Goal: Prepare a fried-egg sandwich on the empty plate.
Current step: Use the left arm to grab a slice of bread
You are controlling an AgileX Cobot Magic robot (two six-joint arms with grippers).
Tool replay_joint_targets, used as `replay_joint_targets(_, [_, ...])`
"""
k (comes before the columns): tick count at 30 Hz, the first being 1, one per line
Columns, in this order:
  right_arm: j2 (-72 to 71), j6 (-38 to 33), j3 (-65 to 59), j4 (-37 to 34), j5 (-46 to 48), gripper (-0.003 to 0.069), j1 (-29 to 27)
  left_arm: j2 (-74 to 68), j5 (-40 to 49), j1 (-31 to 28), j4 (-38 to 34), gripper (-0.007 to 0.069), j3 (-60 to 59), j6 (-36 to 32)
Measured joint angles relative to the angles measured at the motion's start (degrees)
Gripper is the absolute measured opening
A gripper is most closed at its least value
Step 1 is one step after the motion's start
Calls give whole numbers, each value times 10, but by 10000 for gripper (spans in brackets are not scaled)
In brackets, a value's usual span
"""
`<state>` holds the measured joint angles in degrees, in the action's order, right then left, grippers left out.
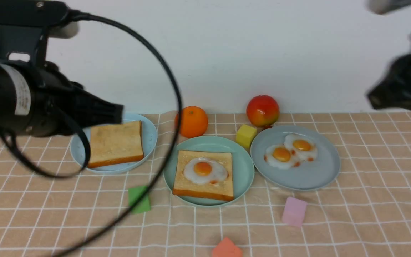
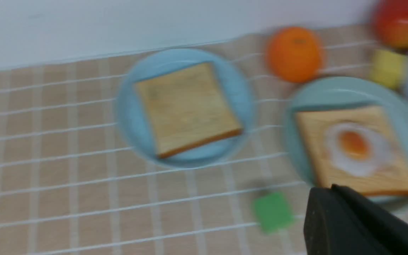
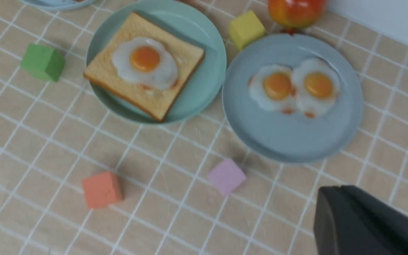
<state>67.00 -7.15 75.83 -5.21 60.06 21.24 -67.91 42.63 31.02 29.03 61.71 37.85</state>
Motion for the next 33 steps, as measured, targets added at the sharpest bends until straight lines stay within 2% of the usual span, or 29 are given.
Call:
replay_joint_targets(1, [-12,0,-5,-3,-2,-12,0,-5,0,-9,-5,-13,0,-3])
replay_joint_targets(4, [-97,-56,-81,-69,-48,-14,0,-42,0,-86,-79,-13,0,-69])
replay_joint_targets(5, [-150,-112,-130,-118,-77,-13,0,-68,0,-130,-154,-13,0,-139])
replay_joint_targets(7, [-199,-174,-180,-163,-98,-13,0,-104,-6,-193,-282,-13,0,-236])
replay_joint_targets(10, [-240,-210,-210,-184,-102,-13,0,-150,-8,-264,-446,-13,1,-342])
replay_joint_targets(11, [-247,-215,-214,-188,-97,-13,0,-169,-9,-288,-503,-13,5,-373])
replay_joint_targets(12, [-248,-215,-214,-188,-96,-13,0,-169,-9,-292,-513,-13,5,-373])
replay_joint_targets(13, [-251,-217,-218,-192,-86,-13,0,-200,-16,-322,-587,-13,13,-406])
replay_joint_targets(15, [-251,-219,-220,-194,-70,-13,0,-246,-34,-358,-646,-8,27,-423])
replay_joint_targets(17, [-251,-219,-220,-194,-65,-13,0,-265,-44,-367,-658,2,36,-425])
replay_joint_targets(21, [-251,-222,-220,-195,-64,-12,0,-328,-63,-369,-652,124,81,-430])
replay_joint_targets(23, [-251,-223,-220,-195,-68,-10,0,-358,-71,-353,-615,239,111,-431])
replay_joint_targets(27, [-251,-225,-220,-195,-74,-9,0,-395,-73,-332,-546,408,157,-415])
replay_joint_targets(30, [-251,-225,-220,-195,-75,-6,0,-420,-74,-324,-519,473,179,-396])
replay_joint_targets(33, [-251,-225,-220,-195,-75,-4,0,-447,-80,-322,-508,495,196,-383])
